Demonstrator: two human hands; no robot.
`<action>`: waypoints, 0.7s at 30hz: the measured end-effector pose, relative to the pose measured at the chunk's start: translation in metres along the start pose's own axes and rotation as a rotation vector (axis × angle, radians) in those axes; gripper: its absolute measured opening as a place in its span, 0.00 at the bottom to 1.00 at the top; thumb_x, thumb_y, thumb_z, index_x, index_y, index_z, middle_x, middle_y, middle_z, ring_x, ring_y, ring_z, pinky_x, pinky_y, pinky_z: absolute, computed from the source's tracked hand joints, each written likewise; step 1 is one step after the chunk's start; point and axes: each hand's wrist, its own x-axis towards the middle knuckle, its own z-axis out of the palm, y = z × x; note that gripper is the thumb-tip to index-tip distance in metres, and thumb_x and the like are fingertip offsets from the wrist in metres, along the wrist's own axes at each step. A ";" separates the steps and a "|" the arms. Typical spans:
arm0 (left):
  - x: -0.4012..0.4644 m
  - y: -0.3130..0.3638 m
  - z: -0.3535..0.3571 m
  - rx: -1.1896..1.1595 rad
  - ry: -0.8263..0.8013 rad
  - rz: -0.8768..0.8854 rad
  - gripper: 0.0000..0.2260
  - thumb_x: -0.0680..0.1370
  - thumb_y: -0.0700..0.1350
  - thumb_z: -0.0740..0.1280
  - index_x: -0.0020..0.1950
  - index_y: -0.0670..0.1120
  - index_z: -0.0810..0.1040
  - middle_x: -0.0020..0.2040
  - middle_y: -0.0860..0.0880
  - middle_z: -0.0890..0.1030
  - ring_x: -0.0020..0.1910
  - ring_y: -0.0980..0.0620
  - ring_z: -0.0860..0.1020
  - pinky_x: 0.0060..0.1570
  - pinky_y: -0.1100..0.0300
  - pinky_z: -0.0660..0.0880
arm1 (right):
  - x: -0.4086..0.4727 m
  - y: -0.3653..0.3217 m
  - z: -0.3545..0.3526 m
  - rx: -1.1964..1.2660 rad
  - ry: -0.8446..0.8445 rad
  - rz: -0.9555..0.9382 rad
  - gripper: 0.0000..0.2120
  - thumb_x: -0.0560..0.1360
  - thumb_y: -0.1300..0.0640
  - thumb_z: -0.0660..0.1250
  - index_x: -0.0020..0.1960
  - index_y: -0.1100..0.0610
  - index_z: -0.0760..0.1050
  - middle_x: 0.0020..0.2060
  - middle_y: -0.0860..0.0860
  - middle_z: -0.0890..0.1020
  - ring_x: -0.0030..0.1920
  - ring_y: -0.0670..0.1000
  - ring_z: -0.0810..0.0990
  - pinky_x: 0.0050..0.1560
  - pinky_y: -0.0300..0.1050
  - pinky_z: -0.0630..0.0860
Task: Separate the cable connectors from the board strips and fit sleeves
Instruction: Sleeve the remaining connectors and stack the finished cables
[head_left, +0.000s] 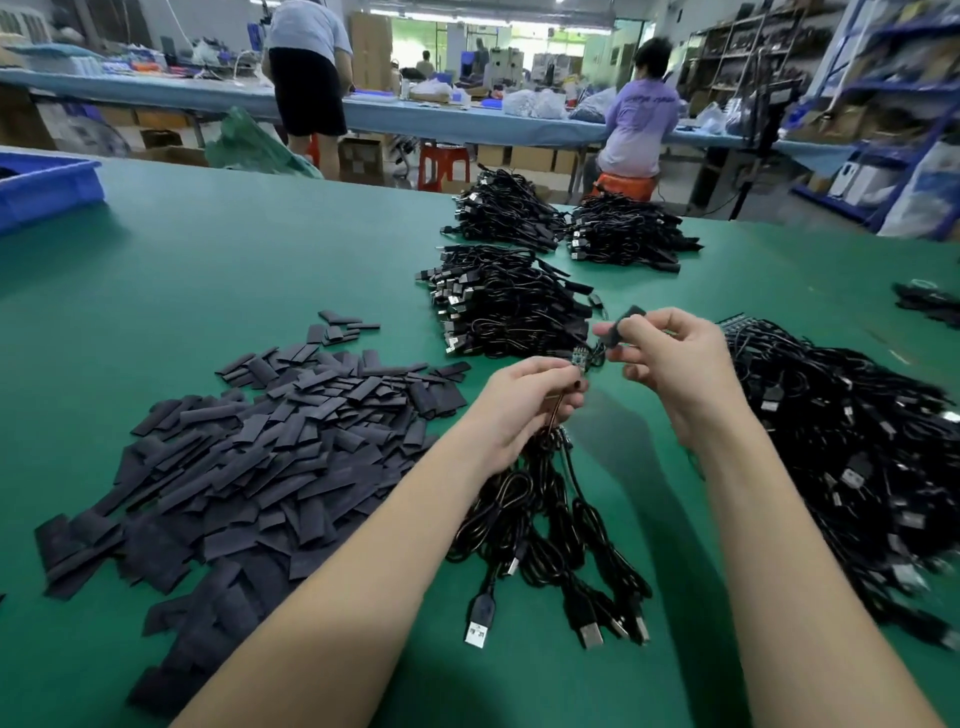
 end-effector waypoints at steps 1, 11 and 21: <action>0.001 -0.001 -0.001 0.012 -0.010 0.006 0.04 0.80 0.36 0.68 0.54 0.40 0.79 0.41 0.44 0.84 0.36 0.53 0.80 0.38 0.65 0.77 | 0.001 0.004 -0.007 0.026 0.031 0.015 0.07 0.76 0.65 0.68 0.43 0.56 0.73 0.43 0.54 0.88 0.34 0.45 0.82 0.31 0.35 0.73; 0.000 0.005 -0.002 0.137 -0.088 -0.008 0.04 0.80 0.42 0.69 0.53 0.46 0.83 0.42 0.51 0.86 0.38 0.57 0.81 0.40 0.65 0.77 | 0.003 0.029 -0.016 0.281 0.005 0.028 0.08 0.75 0.55 0.76 0.52 0.58 0.85 0.45 0.50 0.88 0.37 0.42 0.80 0.36 0.33 0.75; 0.000 0.006 -0.004 0.143 -0.104 -0.005 0.05 0.80 0.42 0.69 0.55 0.45 0.83 0.42 0.51 0.85 0.39 0.57 0.81 0.41 0.64 0.76 | 0.003 0.029 -0.015 0.309 -0.044 0.009 0.02 0.75 0.60 0.75 0.45 0.59 0.86 0.43 0.52 0.87 0.34 0.42 0.79 0.38 0.33 0.78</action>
